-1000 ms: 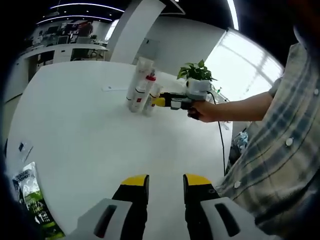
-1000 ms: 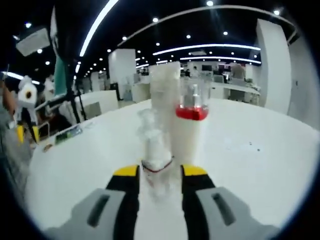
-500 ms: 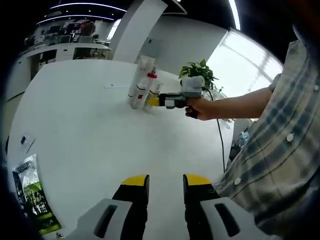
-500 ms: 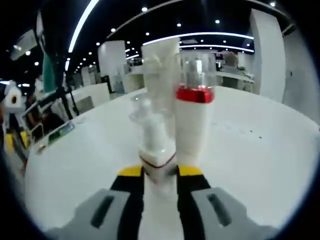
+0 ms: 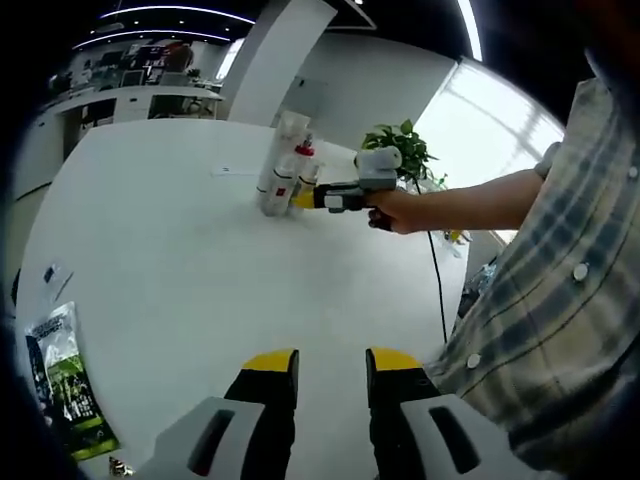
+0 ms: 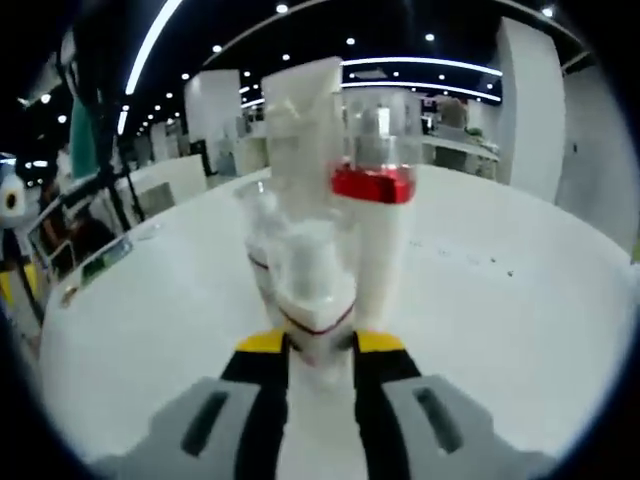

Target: Arrange the skincare products in the storage area until every visible bottle or jar stands upright without overlapping.

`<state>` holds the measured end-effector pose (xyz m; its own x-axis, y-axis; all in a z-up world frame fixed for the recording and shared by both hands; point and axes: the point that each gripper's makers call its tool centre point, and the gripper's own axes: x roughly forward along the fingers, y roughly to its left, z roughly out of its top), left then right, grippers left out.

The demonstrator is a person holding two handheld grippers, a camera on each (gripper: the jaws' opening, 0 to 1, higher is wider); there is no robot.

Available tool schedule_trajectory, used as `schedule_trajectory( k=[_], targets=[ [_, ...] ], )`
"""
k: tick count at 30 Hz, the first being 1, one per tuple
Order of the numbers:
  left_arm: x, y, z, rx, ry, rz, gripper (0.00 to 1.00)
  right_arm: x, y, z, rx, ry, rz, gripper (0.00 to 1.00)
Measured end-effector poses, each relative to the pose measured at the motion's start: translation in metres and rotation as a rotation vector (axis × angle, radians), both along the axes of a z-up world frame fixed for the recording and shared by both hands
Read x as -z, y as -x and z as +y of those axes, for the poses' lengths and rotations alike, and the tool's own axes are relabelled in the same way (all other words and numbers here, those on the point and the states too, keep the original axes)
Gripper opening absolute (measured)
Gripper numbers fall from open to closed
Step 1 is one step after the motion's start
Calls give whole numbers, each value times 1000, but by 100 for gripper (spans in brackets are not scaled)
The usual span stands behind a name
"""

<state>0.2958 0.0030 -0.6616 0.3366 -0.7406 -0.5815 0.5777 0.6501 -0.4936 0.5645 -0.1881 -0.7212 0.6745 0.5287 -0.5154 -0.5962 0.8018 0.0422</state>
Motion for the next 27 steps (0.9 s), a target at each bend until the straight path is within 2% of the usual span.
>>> schedule_trajectory(
  k=[7,13,27],
  targets=[
    [2,3,1,-9,0,1,27,-3,0,2,-7,10,12,25],
    [2,6,0,-9,3,0,27,-1,12,0,-11,9,40,27],
    [4,12,-3,-7,9,-2,27,-7,14,-21,-1,52,33,26]
  ],
)
